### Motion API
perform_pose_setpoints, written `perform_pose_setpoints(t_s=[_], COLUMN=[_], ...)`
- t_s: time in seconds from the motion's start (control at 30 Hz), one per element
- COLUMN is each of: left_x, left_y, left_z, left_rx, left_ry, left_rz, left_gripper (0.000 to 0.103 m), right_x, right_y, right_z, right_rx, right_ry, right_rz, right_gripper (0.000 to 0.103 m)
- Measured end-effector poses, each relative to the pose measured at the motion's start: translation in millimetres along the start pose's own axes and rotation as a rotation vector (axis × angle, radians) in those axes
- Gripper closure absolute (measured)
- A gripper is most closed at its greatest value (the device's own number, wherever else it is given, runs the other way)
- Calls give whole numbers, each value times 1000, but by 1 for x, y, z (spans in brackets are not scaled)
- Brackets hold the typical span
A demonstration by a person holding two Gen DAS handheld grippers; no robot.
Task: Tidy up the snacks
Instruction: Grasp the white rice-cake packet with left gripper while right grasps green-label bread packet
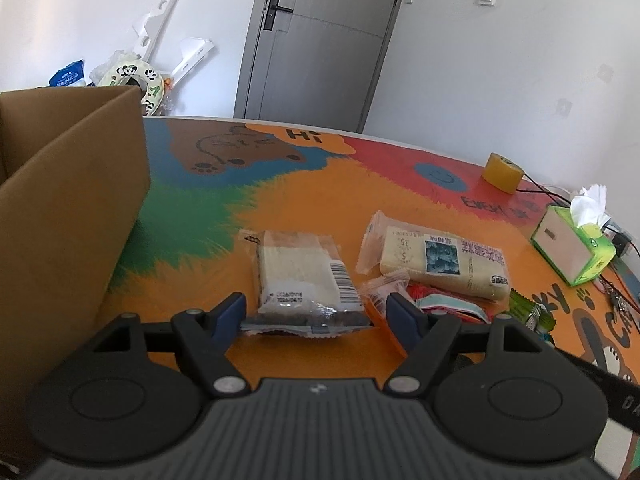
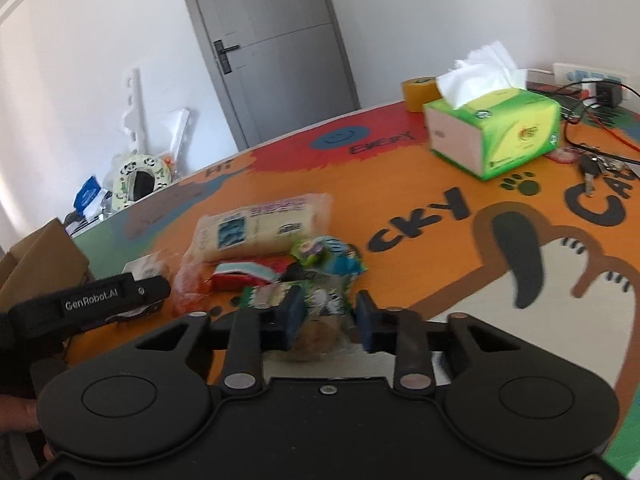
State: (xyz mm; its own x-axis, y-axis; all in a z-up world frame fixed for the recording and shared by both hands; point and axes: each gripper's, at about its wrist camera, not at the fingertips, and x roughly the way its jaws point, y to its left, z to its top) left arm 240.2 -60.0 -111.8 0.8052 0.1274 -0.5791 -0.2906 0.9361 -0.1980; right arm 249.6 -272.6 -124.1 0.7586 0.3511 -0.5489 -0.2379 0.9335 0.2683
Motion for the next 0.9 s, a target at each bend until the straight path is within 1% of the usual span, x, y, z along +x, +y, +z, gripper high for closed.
perform_pose_setpoints(t_s=[0.1,0.2,0.27,0.3,0.33,0.37,0.43,0.47,0.5,0.57,0.6,0.63,0.8,0.87,0.9], left_x=[2,4,5,5,5,5,5,6,5,4,3,2,-6,-9,-12], left_y=[-3,-2,-2,-2,-2,-3,-3,-3,-3,-3,-2,-1,1,1,1], left_z=[-1,0,1,1,1,1,1,1,2,2,2,2,0,-1,-3], left_rx=[8,8,10,13,15,16,18,20,21,20,17,13,9,8,9], left_ry=[-15,-18,-18,-17,-16,-16,-16,-15,-15,-17,-20,-23,-10,-4,-2], left_rz=[18,35,39,42,45,48,51,52,56,49,39,37,36,30,29], left_gripper=[26,27,27,27,27,27,28,30,37,42,47,49,51,51,51], right_x=[-2,-4,-3,-3,-3,-3,-3,-2,-2,2,4,8,17,17,17], right_y=[-8,-7,-6,-4,-2,0,4,6,9,14,16,19,32,36,38], right_z=[1,1,1,0,1,1,1,1,1,1,1,1,-3,-7,-8], right_rx=[19,30,30,30,29,24,11,6,0,-14,-21,-30,-85,-110,-129], right_ry=[4,10,10,12,9,5,5,4,4,8,16,29,66,64,62], right_rz=[-6,7,22,30,32,33,36,37,36,27,23,17,-19,-37,-54], right_gripper=[77,72,60,48,40,36,21,18,15,12,11,11,9,13,19])
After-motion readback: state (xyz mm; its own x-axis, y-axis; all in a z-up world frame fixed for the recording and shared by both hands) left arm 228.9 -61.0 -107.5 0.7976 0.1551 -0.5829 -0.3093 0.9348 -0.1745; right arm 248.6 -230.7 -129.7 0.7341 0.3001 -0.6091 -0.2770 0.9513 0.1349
